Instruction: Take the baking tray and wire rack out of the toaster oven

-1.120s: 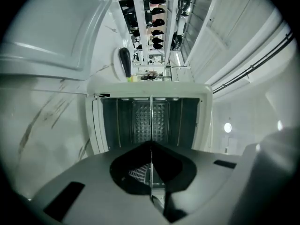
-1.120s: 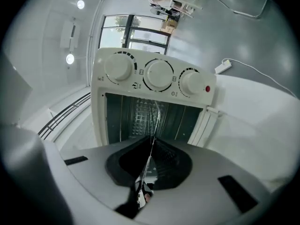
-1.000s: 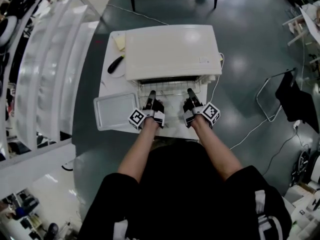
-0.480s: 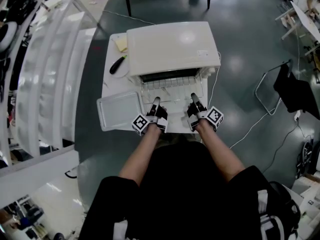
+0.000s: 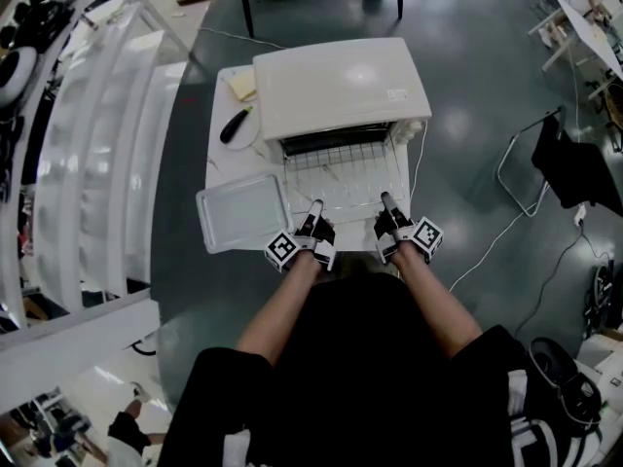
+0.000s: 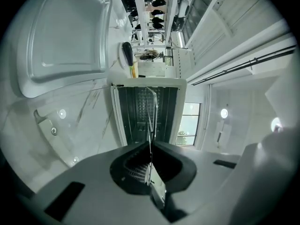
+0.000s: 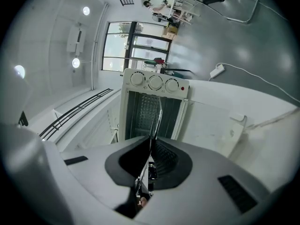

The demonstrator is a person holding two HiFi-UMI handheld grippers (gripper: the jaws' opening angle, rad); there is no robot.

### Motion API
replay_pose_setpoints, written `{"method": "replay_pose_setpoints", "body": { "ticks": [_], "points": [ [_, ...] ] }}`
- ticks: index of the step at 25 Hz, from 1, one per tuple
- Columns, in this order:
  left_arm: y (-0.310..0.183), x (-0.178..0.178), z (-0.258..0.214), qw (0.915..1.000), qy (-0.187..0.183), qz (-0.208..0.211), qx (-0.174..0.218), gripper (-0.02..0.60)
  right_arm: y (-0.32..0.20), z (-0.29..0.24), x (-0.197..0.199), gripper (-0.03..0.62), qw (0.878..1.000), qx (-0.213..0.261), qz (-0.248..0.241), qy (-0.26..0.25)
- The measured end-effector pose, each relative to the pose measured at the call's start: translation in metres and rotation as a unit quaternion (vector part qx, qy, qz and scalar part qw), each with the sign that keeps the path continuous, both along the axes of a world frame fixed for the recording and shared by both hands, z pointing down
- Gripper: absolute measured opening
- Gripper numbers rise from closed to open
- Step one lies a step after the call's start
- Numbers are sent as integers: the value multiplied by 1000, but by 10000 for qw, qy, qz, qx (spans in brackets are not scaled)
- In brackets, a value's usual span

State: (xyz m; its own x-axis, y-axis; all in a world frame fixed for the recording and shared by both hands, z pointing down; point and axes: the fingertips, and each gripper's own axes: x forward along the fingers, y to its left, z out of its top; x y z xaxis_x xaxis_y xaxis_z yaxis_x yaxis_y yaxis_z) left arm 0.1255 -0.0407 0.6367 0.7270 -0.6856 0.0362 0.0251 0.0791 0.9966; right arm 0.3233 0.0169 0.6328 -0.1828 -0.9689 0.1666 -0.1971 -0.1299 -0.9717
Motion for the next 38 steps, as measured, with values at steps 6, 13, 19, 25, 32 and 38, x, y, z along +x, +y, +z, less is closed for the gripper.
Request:
{"method": "replay_pose_setpoints", "body": {
  "ticks": [6, 13, 19, 25, 32, 38],
  "points": [
    [16, -13, -8, 9997, 105, 220, 96, 19, 25, -1, -17, 31, 9998, -42, 156, -113],
    [37, -34, -11, 9989, 114, 432, 138, 18, 49, 2, -40, 31, 9995, -121, 282, -77],
    [43, -79, -9, 9993, 195, 233, 214, 20, 46, 5, -83, 31, 9999, -124, -23, -22],
    [42, -149, -8, 9991, 91, -230, 351, 20, 20, 7, -149, 32, 9973, -159, -719, -1],
    [40, -232, 1, 9956, -19, -883, 327, 20, -6, 16, -229, 34, 9911, -334, -1285, 30],
    [30, -289, 15, 9921, -289, -1209, 143, 20, -27, 25, -285, 37, 9845, -519, -1675, 37]
  ]
}}
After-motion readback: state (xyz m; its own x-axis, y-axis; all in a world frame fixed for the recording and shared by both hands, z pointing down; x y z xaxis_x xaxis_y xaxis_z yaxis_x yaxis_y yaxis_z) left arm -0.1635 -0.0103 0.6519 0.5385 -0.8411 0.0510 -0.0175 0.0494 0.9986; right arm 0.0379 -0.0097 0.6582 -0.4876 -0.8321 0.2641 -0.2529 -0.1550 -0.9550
